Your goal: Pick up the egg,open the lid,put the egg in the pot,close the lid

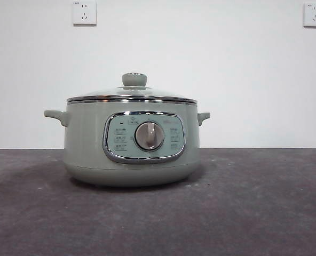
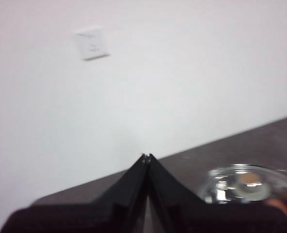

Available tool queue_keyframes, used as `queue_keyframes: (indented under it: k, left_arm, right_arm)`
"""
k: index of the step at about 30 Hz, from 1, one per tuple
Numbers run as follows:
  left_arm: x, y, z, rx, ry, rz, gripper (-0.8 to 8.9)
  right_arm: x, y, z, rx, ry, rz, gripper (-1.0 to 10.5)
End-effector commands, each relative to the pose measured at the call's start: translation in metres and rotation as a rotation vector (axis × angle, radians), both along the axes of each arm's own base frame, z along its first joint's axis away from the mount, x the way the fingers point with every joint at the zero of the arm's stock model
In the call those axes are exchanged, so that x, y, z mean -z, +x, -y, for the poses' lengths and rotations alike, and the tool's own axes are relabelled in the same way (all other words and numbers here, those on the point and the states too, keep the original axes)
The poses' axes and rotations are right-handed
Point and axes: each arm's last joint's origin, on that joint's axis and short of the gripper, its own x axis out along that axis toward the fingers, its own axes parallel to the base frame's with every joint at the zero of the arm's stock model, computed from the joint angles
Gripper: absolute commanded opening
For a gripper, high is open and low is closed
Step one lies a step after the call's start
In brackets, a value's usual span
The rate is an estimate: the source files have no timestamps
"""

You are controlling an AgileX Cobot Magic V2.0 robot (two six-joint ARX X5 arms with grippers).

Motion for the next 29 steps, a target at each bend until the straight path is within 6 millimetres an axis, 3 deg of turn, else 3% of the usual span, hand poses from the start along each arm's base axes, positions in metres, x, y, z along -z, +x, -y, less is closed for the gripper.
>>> queue_keyframes:
  k: [1,9,15,21,29]
  left_arm:
    - [0.045,0.015,-0.001,-0.013,0.010,-0.010,-0.04]
    - [0.167,0.044,-0.003,-0.034,-0.087,-0.067,-0.04]
    - [0.240,0.052,-0.005,-0.085,-0.122,-0.149,-0.04]
    - [0.282,0.053,-0.006,-0.133,-0.155,-0.172,-0.04]
    - [0.304,0.056,-0.006,-0.137,-0.163,-0.229,-0.04]
  right_arm:
    - [0.003,-0.001,0.001,-0.001,-0.021,-0.018,0.0]
    - [0.003,-0.001,0.001,-0.001,-0.021,-0.018,0.0]
    - [0.003,-0.001,0.001,-0.001,-0.021,-0.018,0.0]
    - [0.003,-0.001,0.001,-0.001,-0.021,-0.018,0.0]
    - [0.003,-0.001,0.001,0.000,-0.021,-0.018,0.0]
